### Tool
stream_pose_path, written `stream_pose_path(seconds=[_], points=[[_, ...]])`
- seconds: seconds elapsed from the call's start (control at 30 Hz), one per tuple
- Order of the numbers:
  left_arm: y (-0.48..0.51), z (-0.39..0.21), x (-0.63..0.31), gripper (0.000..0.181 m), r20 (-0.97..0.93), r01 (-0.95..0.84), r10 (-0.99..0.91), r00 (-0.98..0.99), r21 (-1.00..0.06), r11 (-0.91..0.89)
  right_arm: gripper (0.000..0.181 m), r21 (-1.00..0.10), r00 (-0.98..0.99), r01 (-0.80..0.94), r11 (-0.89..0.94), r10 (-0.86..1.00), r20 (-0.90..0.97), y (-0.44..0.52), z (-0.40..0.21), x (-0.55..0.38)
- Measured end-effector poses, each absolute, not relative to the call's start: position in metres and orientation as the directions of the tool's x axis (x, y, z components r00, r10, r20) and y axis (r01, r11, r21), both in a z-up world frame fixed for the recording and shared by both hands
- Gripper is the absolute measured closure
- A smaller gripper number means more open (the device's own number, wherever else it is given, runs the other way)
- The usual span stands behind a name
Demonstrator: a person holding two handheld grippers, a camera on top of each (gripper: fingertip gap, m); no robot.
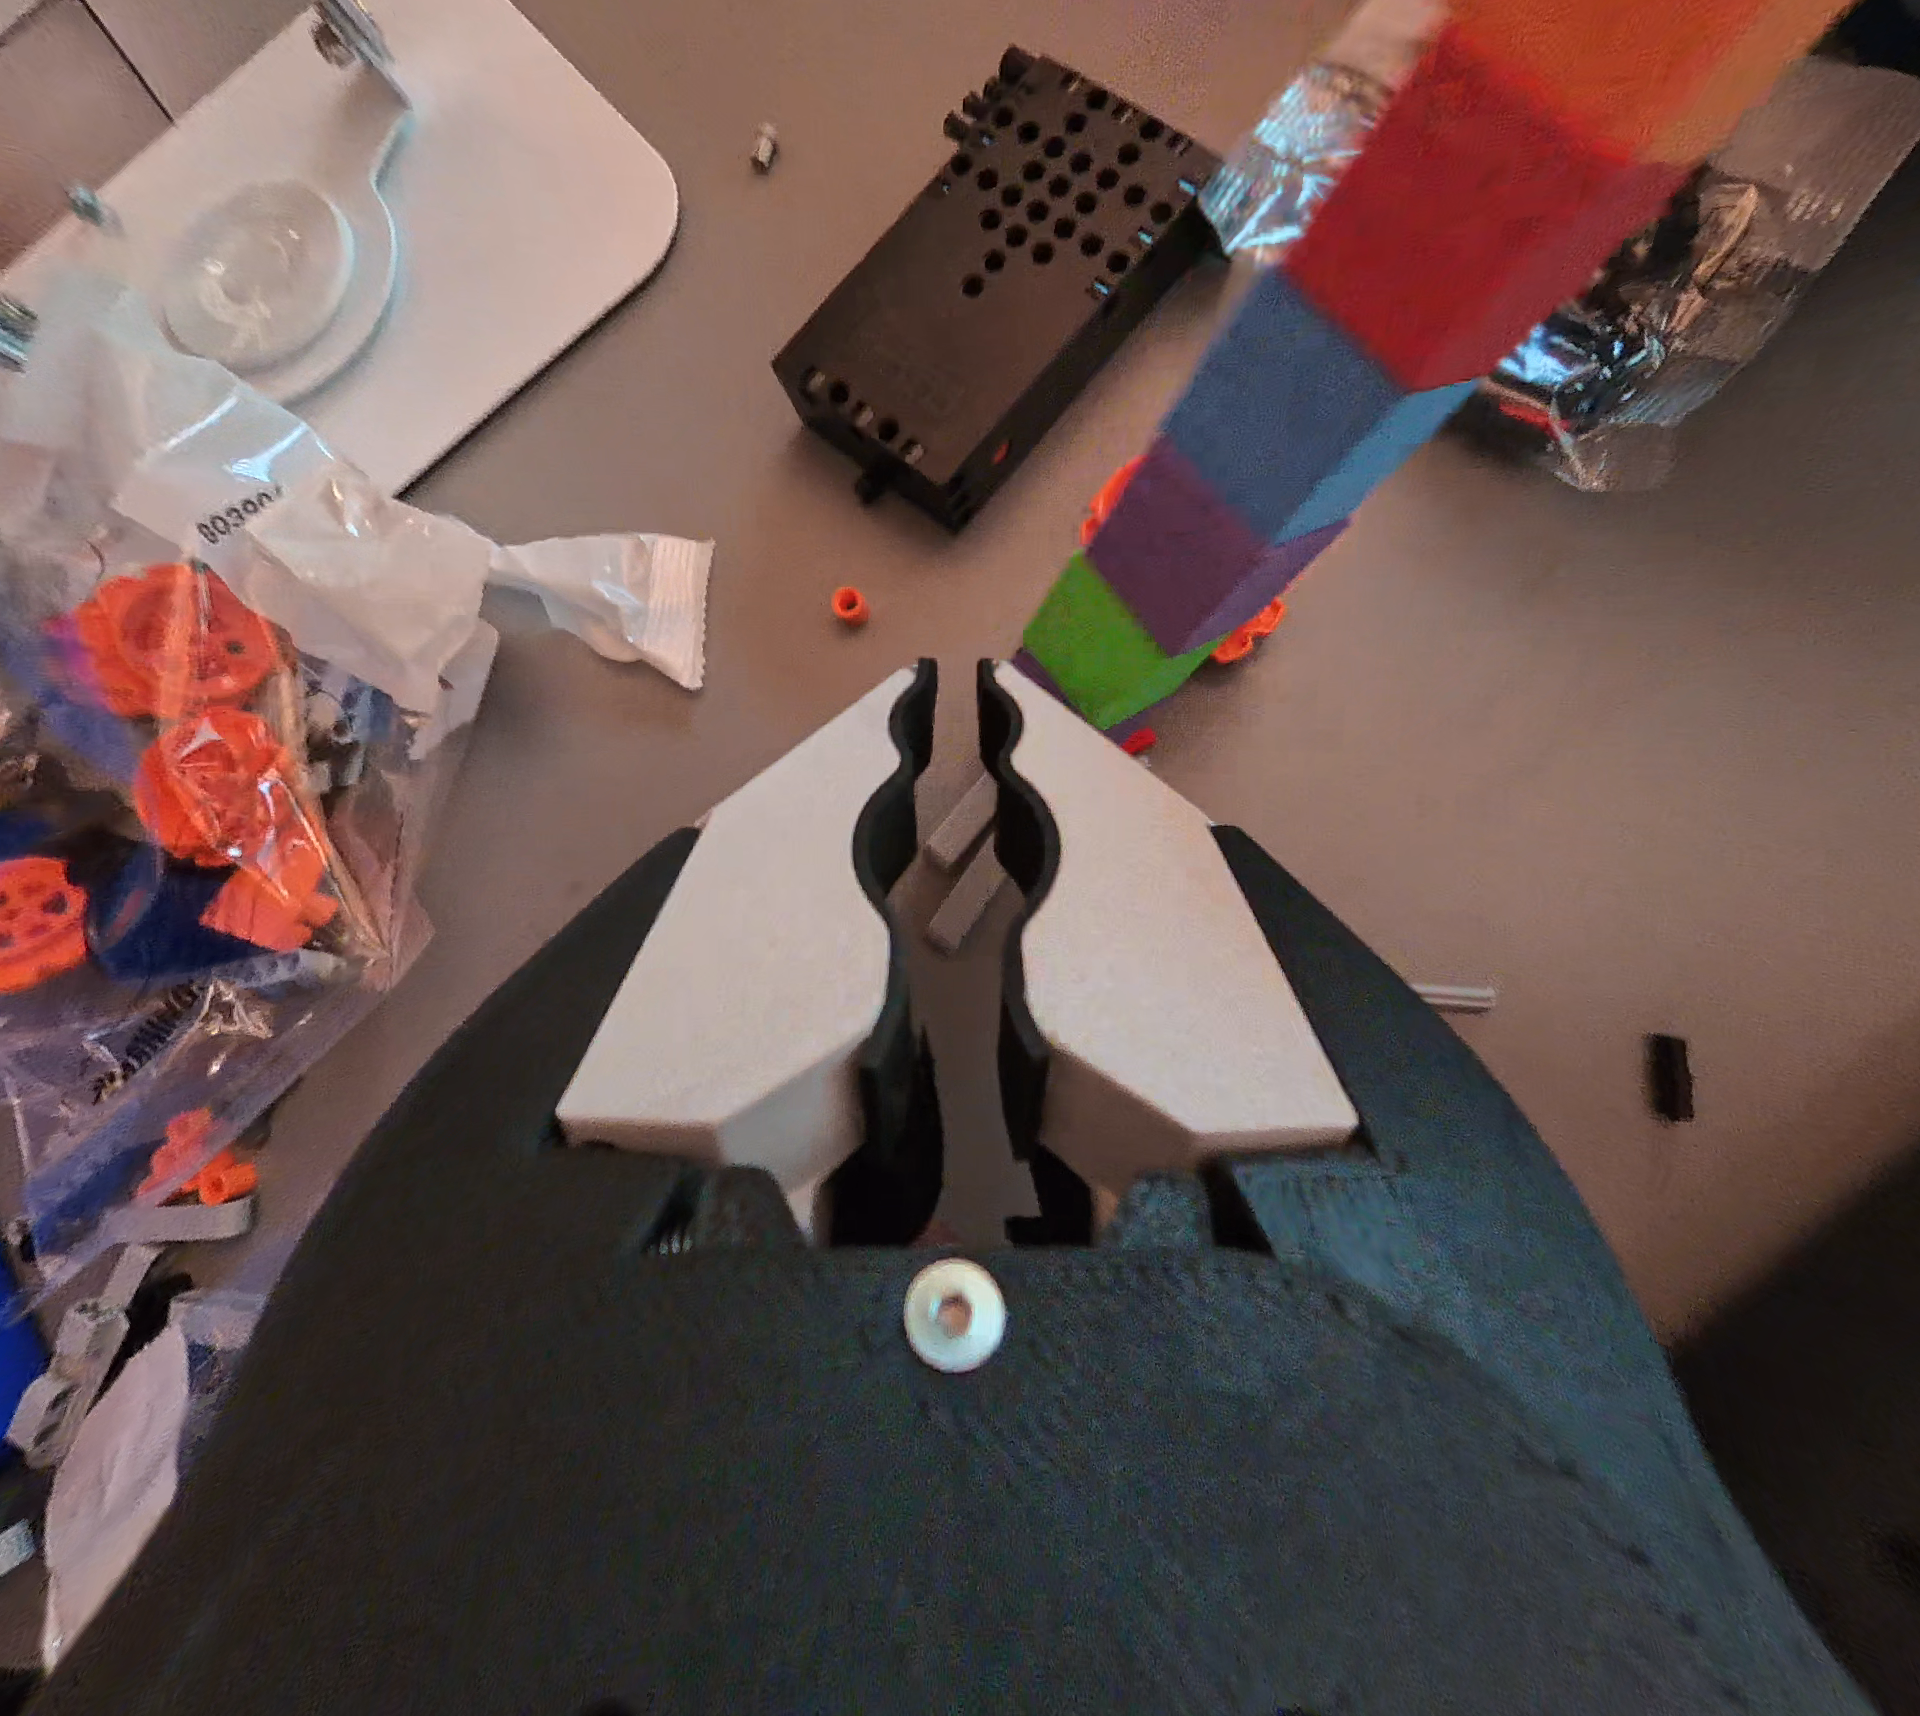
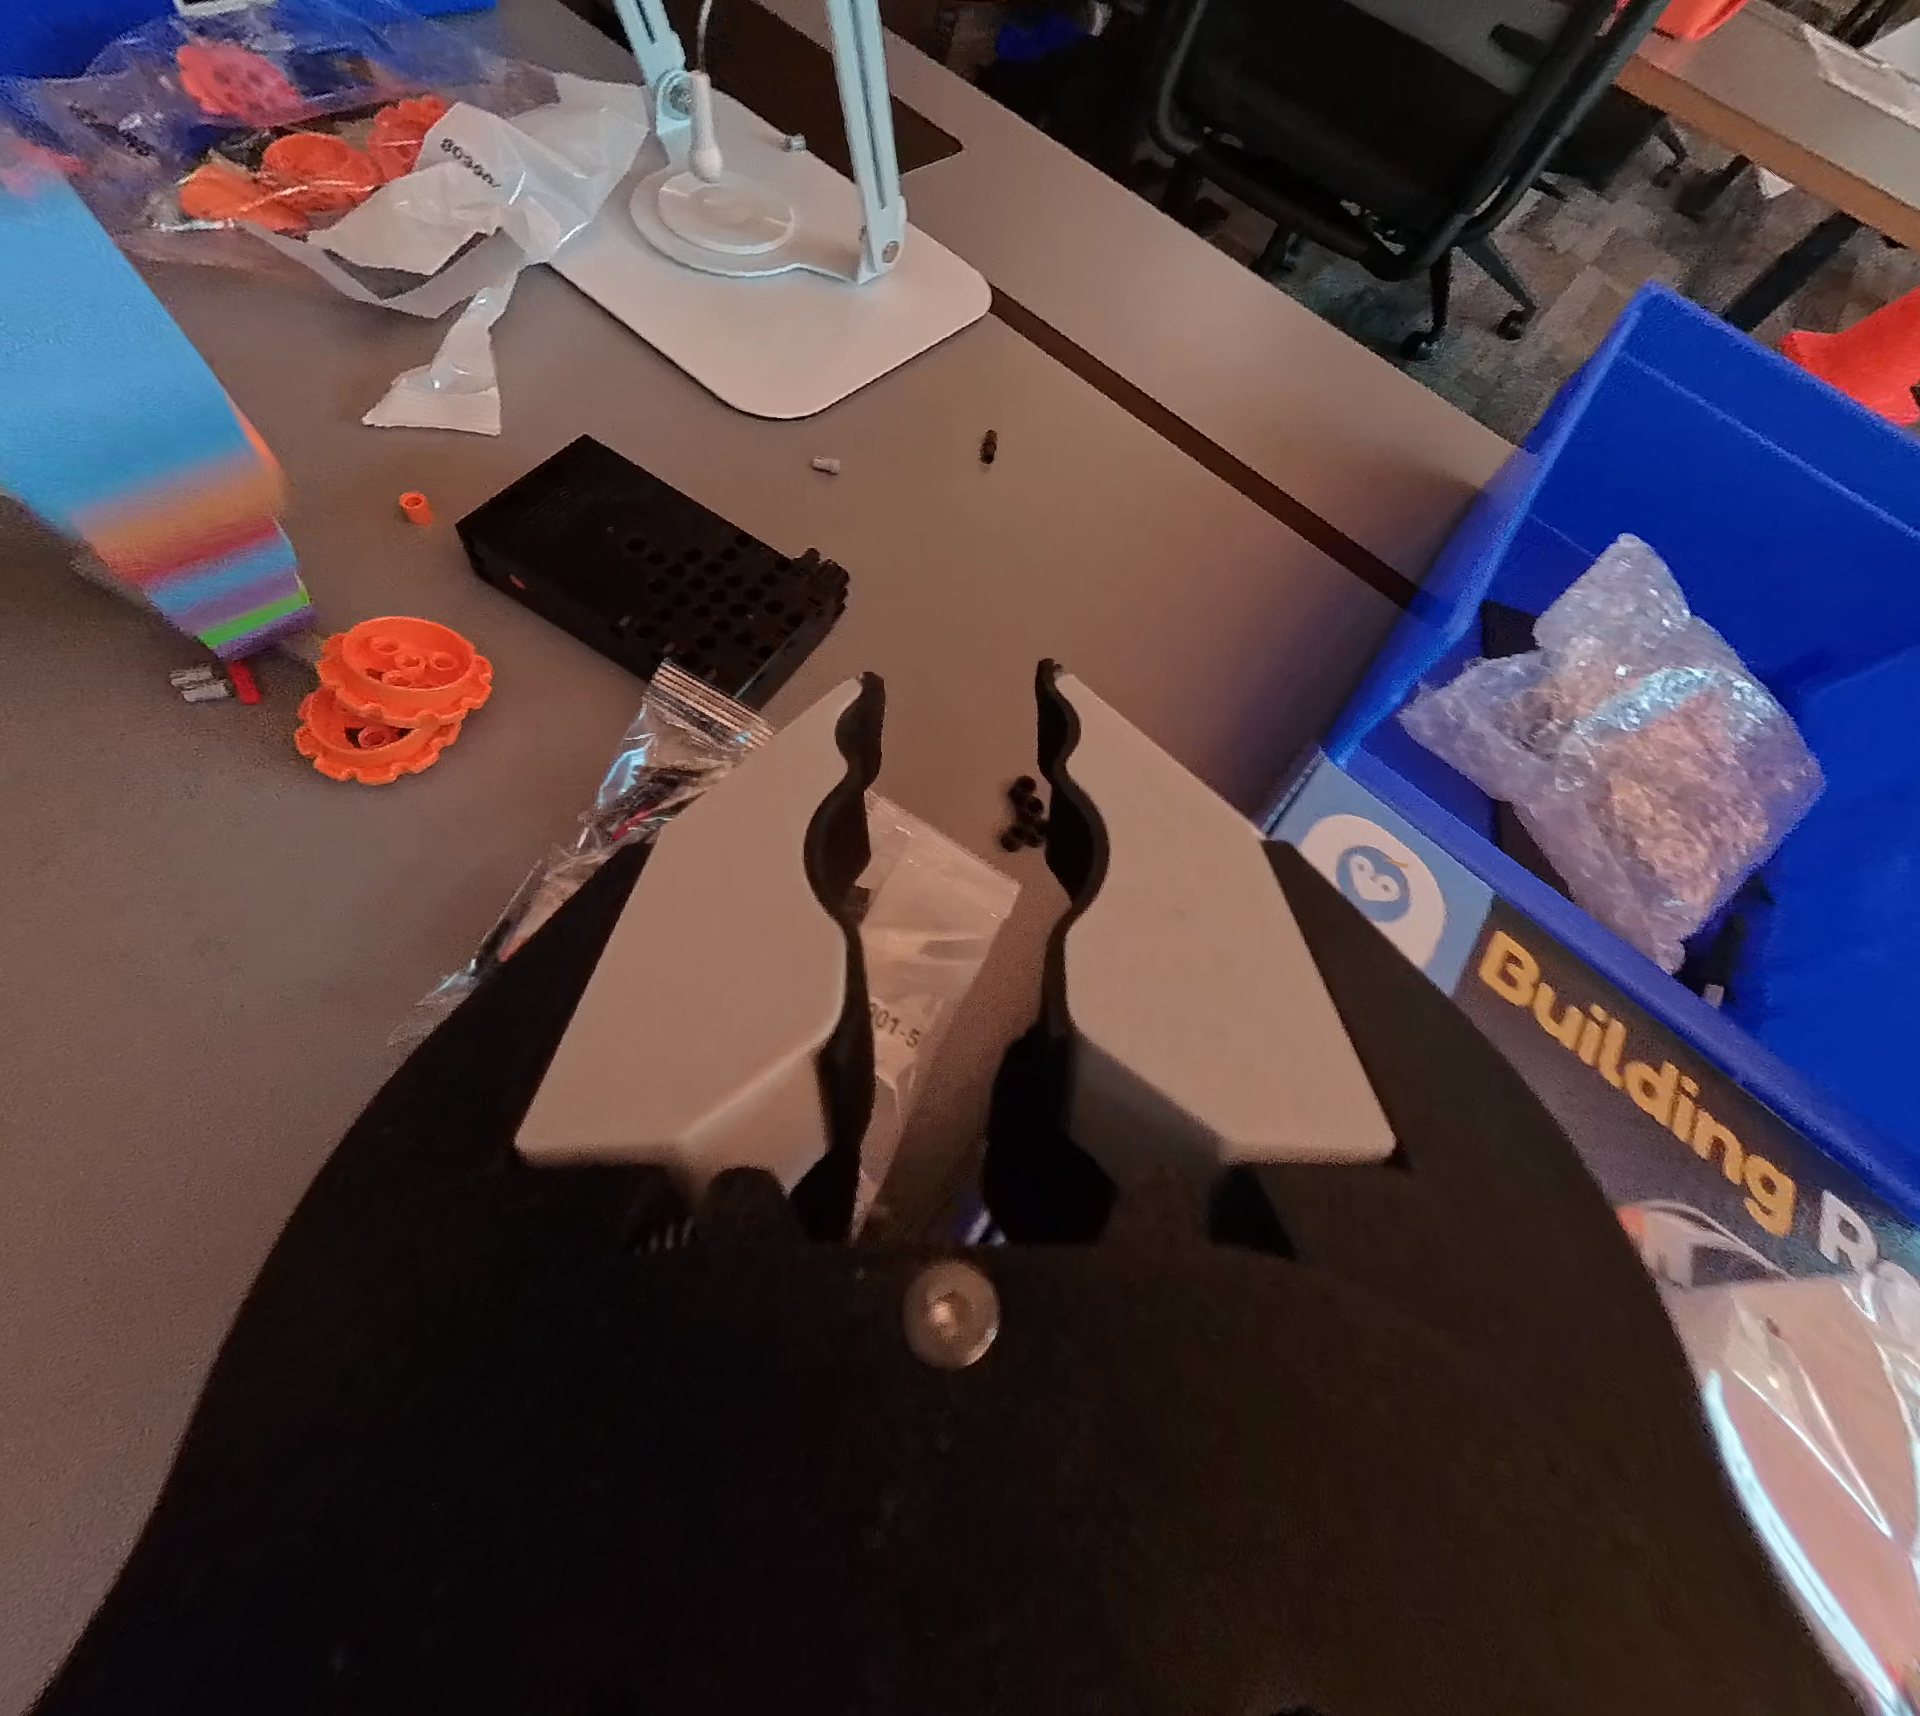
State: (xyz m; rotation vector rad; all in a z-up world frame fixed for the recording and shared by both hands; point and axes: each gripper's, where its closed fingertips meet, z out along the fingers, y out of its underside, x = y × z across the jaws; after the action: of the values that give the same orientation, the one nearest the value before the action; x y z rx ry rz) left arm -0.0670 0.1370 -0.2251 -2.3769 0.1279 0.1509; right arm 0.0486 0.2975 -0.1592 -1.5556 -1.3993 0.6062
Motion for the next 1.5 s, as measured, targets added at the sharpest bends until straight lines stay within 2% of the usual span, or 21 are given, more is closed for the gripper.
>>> stream_pose_path(seconds=[0.1,0.3,0.53,0.73,0.87,1.07,1.17,1.23,1.4,1.5], points=[[0.136,-0.214,-0.068,0.175,-0.137,-0.143,-0.062,0.989,-0.729,-0.669,0.153,-0.879,0.262,0.473,0.054,0.944,0.199,0.306,-0.154,0.060],[0.123,-0.207,-0.079,0.171,-0.151,-0.155,-0.061,0.987,-0.749,-0.644,0.155,-0.896,0.307,0.443,0.034,0.933,0.187,0.318,-0.144,0.079],[0.107,-0.198,-0.060,0.159,-0.136,-0.230,-0.201,0.970,-0.778,-0.585,0.155,-0.902,0.300,0.429,0.044,0.935,0.188,0.321,-0.144,0.089],[0.103,-0.230,-0.028,0.145,-0.133,-0.334,-0.333,0.933,-0.660,-0.673,0.155,-0.900,0.269,0.430,0.068,0.942,0.199,0.316,-0.146,0.086],[0.100,-0.240,-0.049,0.152,-0.203,-0.391,-0.338,0.919,-0.581,-0.713,0.155,-0.895,0.246,0.438,0.080,0.947,0.205,0.313,-0.150,0.085],[0.113,-0.244,-0.059,0.153,-0.179,-0.470,-0.458,0.871,-0.577,-0.668,0.155,-0.892,0.213,0.444,0.083,0.957,0.195,0.307,-0.155,0.080],[0.115,-0.270,-0.064,0.156,-0.190,-0.519,-0.493,0.849,-0.479,-0.708,0.155,-0.890,0.209,0.448,0.083,0.958,0.194,0.307,-0.157,0.080],[0.117,-0.271,-0.060,0.166,-0.165,-0.498,-0.487,0.858,-0.499,-0.709,0.156,-0.891,0.209,0.446,0.078,0.960,0.189,0.307,-0.157,0.081],[0.105,-0.271,-0.079,0.167,-0.196,-0.442,-0.398,0.896,-0.474,-0.762,0.156,-0.893,0.205,0.445,0.071,0.962,0.179,0.307,-0.158,0.080],[0.092,-0.271,-0.092,0.166,-0.161,-0.295,-0.248,0.955,-0.483,-0.825,0.156,-0.891,0.197,0.448,0.078,0.963,0.183,0.305,-0.158,0.079]])
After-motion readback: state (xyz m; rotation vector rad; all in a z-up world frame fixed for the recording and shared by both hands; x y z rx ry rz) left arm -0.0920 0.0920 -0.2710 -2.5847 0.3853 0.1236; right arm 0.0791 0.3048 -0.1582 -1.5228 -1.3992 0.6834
